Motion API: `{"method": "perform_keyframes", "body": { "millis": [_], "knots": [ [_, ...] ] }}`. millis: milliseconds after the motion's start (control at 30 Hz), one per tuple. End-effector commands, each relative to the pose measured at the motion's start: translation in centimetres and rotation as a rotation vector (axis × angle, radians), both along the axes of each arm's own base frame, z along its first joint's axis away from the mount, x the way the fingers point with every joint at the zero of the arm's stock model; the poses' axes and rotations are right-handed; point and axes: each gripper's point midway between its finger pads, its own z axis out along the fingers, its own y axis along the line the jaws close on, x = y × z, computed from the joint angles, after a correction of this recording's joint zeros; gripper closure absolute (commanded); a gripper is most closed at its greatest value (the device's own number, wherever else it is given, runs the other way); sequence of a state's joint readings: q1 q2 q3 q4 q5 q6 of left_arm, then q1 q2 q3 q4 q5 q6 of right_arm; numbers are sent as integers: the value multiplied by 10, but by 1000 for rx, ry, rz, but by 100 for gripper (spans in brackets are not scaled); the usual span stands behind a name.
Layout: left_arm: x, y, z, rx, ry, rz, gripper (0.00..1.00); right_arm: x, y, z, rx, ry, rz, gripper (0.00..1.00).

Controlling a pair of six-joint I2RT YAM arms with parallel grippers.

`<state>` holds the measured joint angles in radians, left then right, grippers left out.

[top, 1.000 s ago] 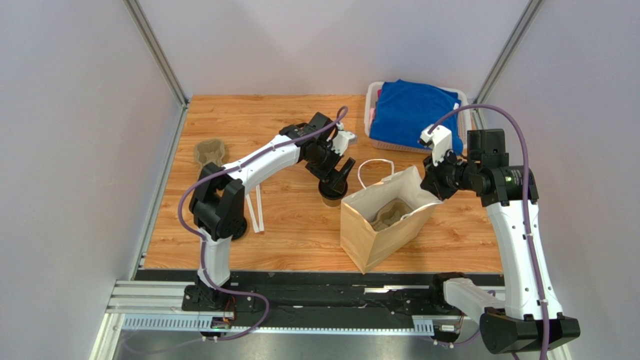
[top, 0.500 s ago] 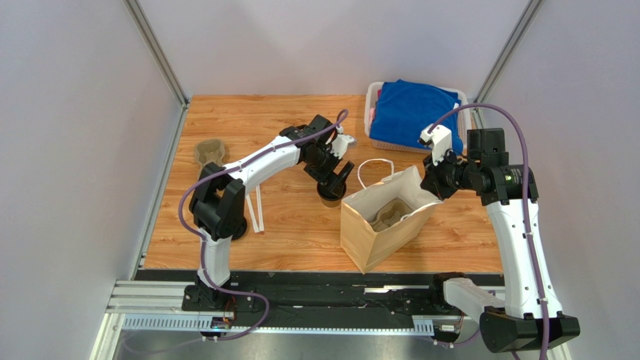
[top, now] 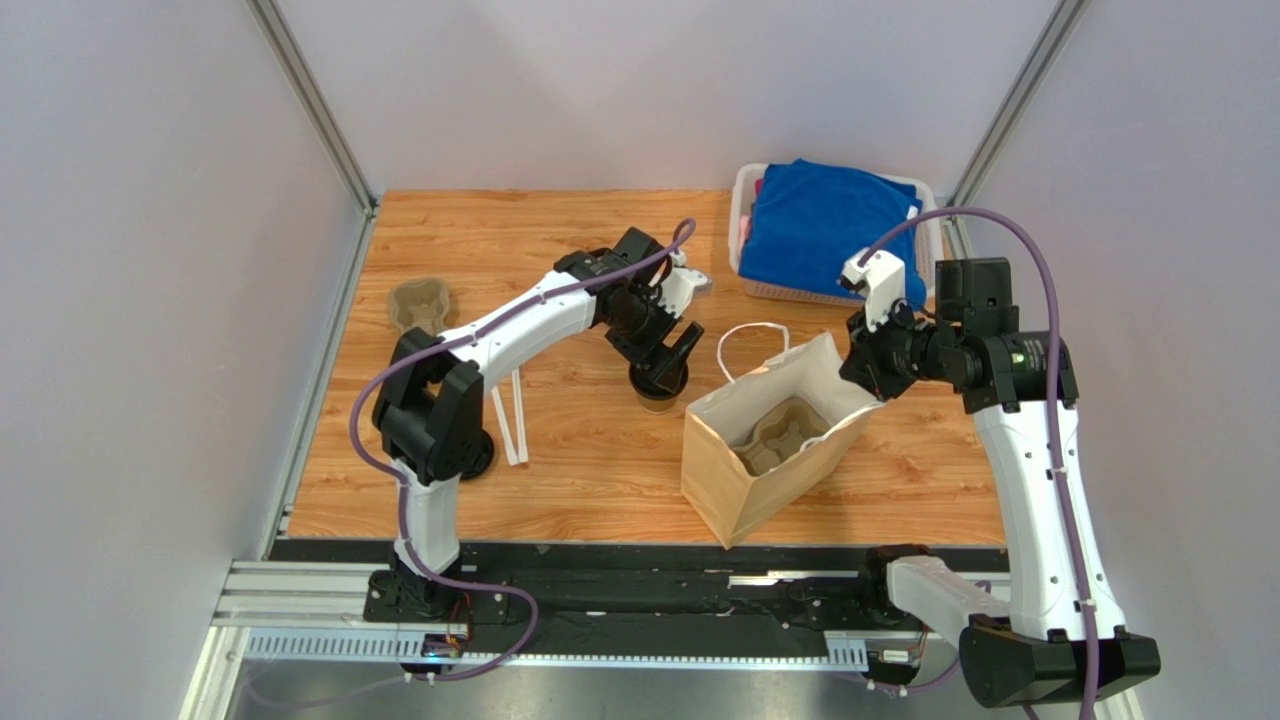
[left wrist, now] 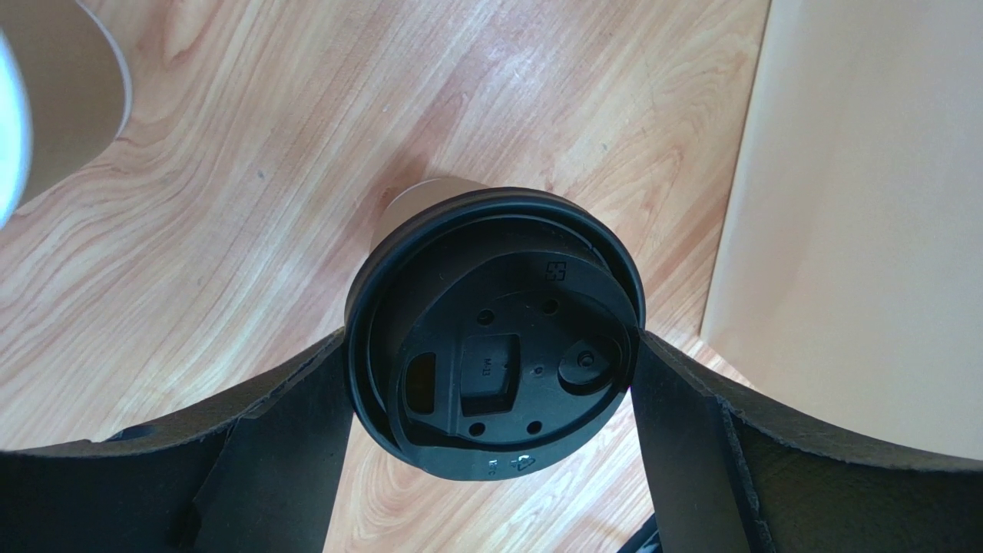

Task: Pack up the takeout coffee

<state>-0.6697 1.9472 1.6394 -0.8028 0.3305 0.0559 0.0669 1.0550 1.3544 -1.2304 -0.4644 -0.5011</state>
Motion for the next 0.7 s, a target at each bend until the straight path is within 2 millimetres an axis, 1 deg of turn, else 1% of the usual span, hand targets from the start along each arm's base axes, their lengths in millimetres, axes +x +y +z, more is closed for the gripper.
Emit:
{"method": "perform_keyframes", "body": {
  "millis": [0,33,100,167,200,367,400,433,500,533,600,633,667],
  "knots": [
    [-7,11,45,-60,-81,-46,37,-9,4,3,39,1,-11,100],
    [-9,14,54,-76,-93,-45,40,-9,4,4,43,-4,-10,100],
    [-9,20,58,-86,-97,-38,46,-9,6,6,52,-19,-5,100],
    [-14,23,70,-125,-96,-40,49,-9,7,9,60,-30,2,100],
    [-12,27,76,-143,-98,-28,49,-10,9,11,63,-37,14,100],
    [-19,39,115,-240,-140,-27,49,-13,19,23,114,-63,54,100],
    [-19,42,121,-244,-156,-24,49,-13,19,26,118,-69,52,100],
    [-23,45,134,-254,-184,-27,50,-15,19,28,124,-73,44,100],
    [-26,48,148,-271,-215,-34,50,-17,19,29,126,-76,37,100],
    [-32,49,167,-295,-244,-43,50,-20,20,28,134,-70,35,100],
    [-41,49,190,-345,-275,-73,50,-24,21,29,146,-77,36,100],
    [-47,50,215,-384,-326,-84,51,-24,21,28,155,-70,24,100],
    [-53,49,230,-420,-349,-105,51,-24,21,25,155,-65,14,100]
  ]
}}
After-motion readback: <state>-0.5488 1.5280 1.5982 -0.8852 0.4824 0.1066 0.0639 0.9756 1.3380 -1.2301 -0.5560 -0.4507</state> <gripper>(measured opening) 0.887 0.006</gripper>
